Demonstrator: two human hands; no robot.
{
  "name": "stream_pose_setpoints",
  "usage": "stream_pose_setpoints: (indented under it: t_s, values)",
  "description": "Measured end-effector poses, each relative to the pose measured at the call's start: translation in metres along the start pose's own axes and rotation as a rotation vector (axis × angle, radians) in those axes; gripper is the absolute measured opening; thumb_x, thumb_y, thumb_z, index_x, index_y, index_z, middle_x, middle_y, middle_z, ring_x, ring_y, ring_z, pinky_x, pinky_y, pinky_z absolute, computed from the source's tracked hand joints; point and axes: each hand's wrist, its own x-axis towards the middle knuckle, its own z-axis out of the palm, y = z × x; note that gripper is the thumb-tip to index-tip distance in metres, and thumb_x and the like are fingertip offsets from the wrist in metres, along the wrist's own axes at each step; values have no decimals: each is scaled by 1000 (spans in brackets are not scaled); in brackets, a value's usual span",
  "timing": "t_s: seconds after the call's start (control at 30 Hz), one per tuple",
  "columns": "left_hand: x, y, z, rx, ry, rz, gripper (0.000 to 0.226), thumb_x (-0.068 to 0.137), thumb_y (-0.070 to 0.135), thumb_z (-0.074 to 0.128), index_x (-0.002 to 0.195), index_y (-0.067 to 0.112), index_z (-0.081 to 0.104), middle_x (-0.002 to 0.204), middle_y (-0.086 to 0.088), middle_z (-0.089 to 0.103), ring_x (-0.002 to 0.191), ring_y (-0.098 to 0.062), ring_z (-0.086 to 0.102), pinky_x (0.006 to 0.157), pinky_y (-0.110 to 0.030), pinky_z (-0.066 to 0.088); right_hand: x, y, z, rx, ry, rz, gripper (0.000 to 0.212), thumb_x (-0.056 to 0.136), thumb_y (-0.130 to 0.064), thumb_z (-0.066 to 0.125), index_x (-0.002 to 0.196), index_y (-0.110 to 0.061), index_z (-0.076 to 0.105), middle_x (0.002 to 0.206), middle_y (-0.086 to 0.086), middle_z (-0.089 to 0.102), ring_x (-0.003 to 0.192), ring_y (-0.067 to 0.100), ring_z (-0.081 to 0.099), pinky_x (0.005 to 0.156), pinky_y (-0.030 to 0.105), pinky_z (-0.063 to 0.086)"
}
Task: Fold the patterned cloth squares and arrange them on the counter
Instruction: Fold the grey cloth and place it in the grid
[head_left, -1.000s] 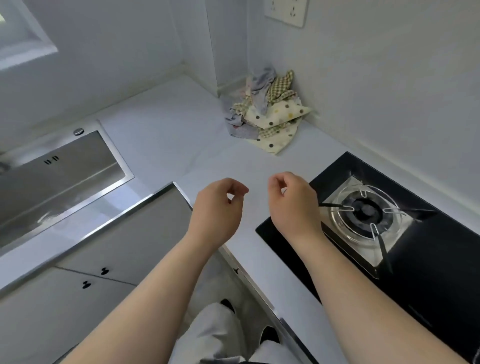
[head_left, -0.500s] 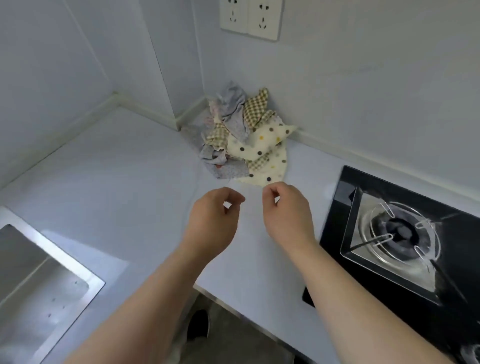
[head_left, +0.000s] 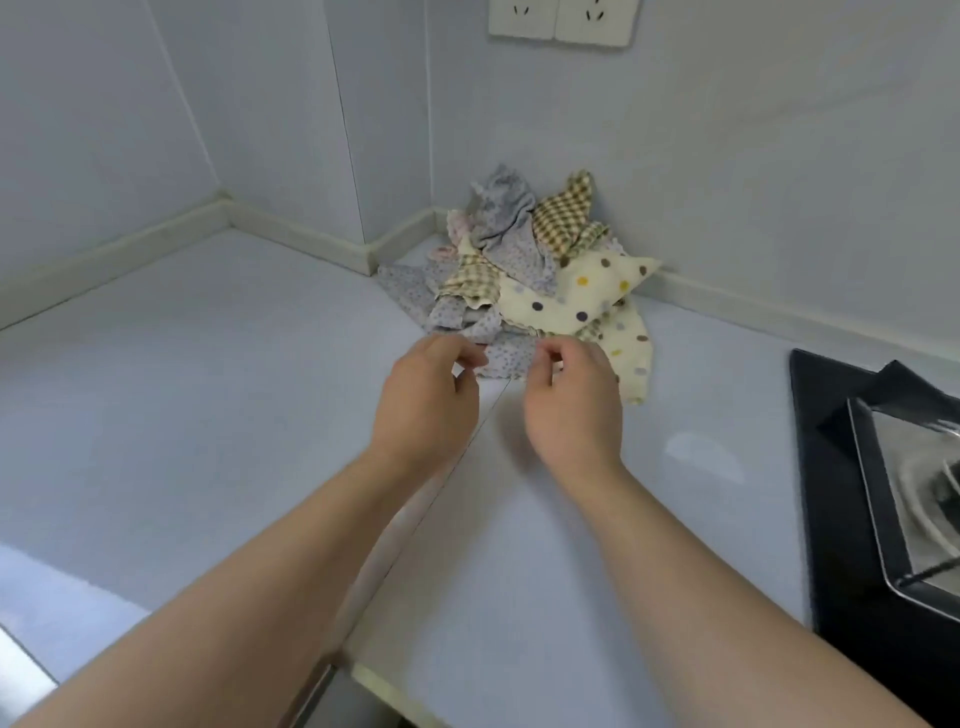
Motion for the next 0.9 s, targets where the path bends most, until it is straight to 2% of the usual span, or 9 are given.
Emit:
stream_pose_setpoints:
  t_s: [0.07, 0.13, 0.23, 0.3, 0.4, 0.57, 0.73, 0.9]
  values:
    - [-7, -19, 9, 35, 72, 68, 27, 87, 2, 57, 99, 25, 66, 100, 16, 59, 79, -7, 51, 77, -18, 37, -3, 11, 15, -16, 54, -45, 21, 102, -24, 49, 116, -20, 65, 117, -2, 57, 109, 20, 55, 81, 35, 47]
    - [-11, -29, 9, 14, 105, 77, 29, 85, 3, 57, 98, 28, 64, 100, 15, 60, 76, -5, 52, 77, -20, 39, -9, 15, 24, -28, 121, -116, 25, 102, -24, 49, 120, -18, 65, 122, 1, 58, 111, 22, 55, 85, 37, 49]
    - [-11, -30, 0, -77, 196, 70, 27, 86, 8, 55, 102, 27, 65, 105, 9, 64, 83, -15, 59, 79, -29, 46, -19, 18, 24, -77, 201, -215, 26, 101, -23, 49, 121, -16, 65, 122, 3, 59, 113, 24, 53, 90, 40, 48]
    - [-12, -33, -1, -25, 210, 102, 26, 87, 8, 55, 105, 25, 64, 111, 7, 63, 91, -18, 59, 82, -30, 45, -22, 23, 23, -153, 178, -241, 27, 101, -21, 48, 121, -13, 65, 123, 5, 59, 115, 25, 52, 91, 41, 47]
    - [-18, -42, 2, -22, 165, 82, 27, 88, 7, 57, 110, 21, 65, 117, 3, 61, 100, -18, 57, 87, -27, 41, -24, 29, 24, -197, 182, -210, 27, 101, -20, 48, 120, -11, 66, 122, 6, 59, 116, 26, 52, 94, 41, 46]
    - [-11, -47, -6, -78, 144, 108, 27, 89, 8, 56, 111, 21, 64, 118, 3, 61, 94, -9, 48, 84, -23, 35, -25, 23, 27, -300, 167, -209, 29, 102, -19, 46, 123, -10, 64, 122, 7, 60, 116, 26, 52, 96, 41, 46]
    - [-2, -54, -18, -187, 188, 57, 25, 90, 11, 56, 111, 22, 65, 120, 2, 61, 95, -10, 49, 84, -24, 35, -19, 19, 26, -232, 217, -83, 28, 96, -18, 52, 121, -15, 65, 127, 3, 59, 121, 24, 51, 98, 40, 46]
    - [12, -34, -36, -261, 94, 140, 22, 90, 9, 59, 104, 25, 64, 117, 5, 63, 100, -12, 55, 84, -22, 37, 19, -10, 31, -385, 46, 9, 43, 97, -21, 47, 139, -19, 56, 142, 7, 51, 135, 32, 37, 103, 43, 40]
